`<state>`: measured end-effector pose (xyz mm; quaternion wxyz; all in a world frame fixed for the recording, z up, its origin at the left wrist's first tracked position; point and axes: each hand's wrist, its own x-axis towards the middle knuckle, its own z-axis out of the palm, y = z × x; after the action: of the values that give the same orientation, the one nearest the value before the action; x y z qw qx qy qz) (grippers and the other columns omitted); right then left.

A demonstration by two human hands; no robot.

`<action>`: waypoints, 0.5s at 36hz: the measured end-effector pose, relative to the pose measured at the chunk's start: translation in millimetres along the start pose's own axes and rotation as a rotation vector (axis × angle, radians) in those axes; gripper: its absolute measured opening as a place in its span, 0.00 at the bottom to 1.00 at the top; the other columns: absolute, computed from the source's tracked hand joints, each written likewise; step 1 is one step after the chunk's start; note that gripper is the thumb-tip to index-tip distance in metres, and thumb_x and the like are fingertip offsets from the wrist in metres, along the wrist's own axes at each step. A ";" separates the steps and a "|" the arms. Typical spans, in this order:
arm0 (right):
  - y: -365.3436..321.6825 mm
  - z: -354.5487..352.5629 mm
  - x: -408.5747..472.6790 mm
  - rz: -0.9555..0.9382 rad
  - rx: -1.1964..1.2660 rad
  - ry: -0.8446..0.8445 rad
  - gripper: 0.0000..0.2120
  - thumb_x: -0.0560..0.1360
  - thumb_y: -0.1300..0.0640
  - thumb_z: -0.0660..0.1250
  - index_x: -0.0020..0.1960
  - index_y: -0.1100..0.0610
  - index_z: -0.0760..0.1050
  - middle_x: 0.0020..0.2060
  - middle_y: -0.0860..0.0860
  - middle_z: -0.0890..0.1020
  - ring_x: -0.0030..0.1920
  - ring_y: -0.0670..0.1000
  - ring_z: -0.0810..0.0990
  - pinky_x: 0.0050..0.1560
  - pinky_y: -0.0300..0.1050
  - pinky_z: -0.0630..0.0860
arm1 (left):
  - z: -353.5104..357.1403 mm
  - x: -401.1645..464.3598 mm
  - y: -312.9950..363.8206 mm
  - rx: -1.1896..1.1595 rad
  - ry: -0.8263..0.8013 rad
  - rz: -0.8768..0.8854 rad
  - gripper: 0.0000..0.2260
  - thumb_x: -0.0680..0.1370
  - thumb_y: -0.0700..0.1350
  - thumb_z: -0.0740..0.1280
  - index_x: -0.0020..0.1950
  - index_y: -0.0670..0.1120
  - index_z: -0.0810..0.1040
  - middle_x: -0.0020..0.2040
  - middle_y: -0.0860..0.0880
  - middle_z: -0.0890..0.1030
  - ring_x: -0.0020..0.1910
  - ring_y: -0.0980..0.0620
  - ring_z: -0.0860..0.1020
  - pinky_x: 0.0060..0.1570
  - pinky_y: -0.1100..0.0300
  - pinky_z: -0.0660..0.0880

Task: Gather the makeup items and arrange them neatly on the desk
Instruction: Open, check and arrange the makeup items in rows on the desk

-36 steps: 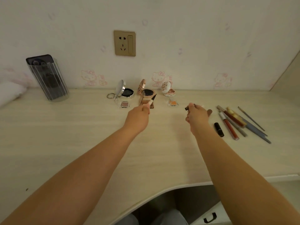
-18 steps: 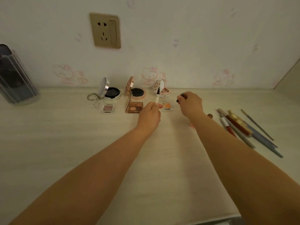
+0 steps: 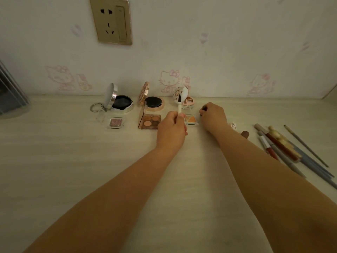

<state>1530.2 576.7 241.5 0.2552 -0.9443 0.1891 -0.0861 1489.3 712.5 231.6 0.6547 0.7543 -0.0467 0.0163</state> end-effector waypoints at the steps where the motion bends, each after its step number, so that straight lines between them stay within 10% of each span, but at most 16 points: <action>1: -0.2 0.6 -0.5 0.001 -0.011 0.004 0.14 0.80 0.58 0.57 0.61 0.64 0.72 0.58 0.60 0.77 0.58 0.59 0.74 0.56 0.50 0.71 | 0.5 0.2 -0.3 0.012 0.002 0.005 0.09 0.81 0.46 0.56 0.49 0.45 0.75 0.32 0.51 0.75 0.31 0.56 0.74 0.39 0.57 0.74; 18: -7.8 -18.2 -58.6 -0.004 0.128 0.202 0.14 0.78 0.58 0.61 0.62 0.60 0.71 0.58 0.57 0.77 0.58 0.57 0.75 0.54 0.47 0.69 | -25.1 -30.7 7.2 -0.085 -0.029 -0.119 0.06 0.80 0.46 0.61 0.43 0.49 0.70 0.36 0.51 0.82 0.37 0.54 0.83 0.51 0.50 0.78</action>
<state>1474.4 598.2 257.2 0.2944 -0.9130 0.2059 -0.1933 1459.1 737.8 239.6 0.6852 0.7274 -0.0120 -0.0353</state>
